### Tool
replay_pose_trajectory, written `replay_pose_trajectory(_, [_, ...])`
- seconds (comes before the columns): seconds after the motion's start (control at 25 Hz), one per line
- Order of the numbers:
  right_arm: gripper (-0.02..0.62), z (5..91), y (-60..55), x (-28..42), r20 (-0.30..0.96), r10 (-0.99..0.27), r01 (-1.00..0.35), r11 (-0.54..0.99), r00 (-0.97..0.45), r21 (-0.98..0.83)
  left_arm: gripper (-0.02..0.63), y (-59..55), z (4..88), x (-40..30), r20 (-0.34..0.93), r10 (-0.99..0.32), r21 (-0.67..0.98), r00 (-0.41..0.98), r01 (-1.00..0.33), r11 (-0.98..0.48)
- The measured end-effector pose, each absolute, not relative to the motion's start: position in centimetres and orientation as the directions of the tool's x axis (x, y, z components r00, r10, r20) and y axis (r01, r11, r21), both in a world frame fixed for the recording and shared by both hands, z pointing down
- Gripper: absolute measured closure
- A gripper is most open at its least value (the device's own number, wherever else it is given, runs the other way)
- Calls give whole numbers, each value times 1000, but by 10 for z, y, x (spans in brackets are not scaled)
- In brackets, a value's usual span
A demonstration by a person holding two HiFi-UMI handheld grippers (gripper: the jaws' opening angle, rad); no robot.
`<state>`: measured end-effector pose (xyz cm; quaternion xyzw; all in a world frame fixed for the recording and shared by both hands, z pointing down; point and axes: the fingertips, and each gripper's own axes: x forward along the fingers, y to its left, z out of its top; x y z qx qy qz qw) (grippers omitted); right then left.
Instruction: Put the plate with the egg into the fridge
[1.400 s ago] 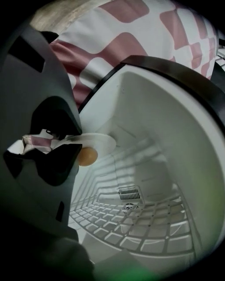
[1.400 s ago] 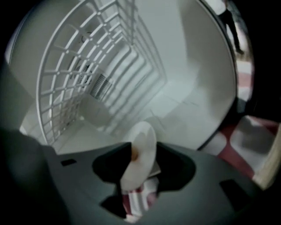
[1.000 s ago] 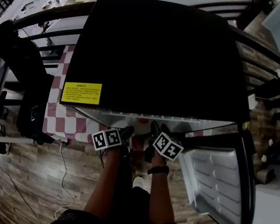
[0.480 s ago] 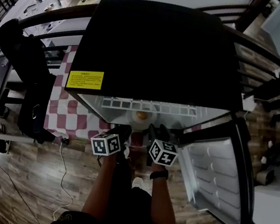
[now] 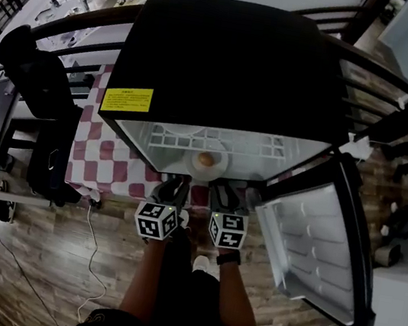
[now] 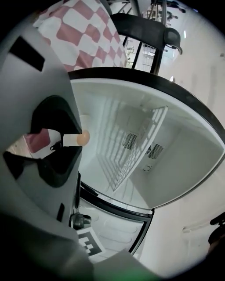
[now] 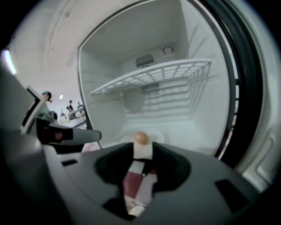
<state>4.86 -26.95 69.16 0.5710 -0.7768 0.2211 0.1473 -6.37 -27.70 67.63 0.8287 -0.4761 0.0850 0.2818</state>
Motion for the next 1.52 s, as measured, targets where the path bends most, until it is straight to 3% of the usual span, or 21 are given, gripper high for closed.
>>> replay_pose_trajectory(0.24, [510, 699, -252, 42, 490, -821, -955, 274, -294, -114, 548, -266, 679, -74, 443, -769, 272, 460, -887, -374])
replay_pose_trajectory(0.48, [539, 721, -243, 32, 527, -802, -959, 256, -281, -122, 584, -260, 686, -79, 443, -779, 288, 444, -893, -346])
replay_pose_trajectory(1.52, [575, 757, -284, -5, 590, -759, -960, 186, -275, -208, 584, -285, 695, -84, 453, -756, 326, 473, -877, -353])
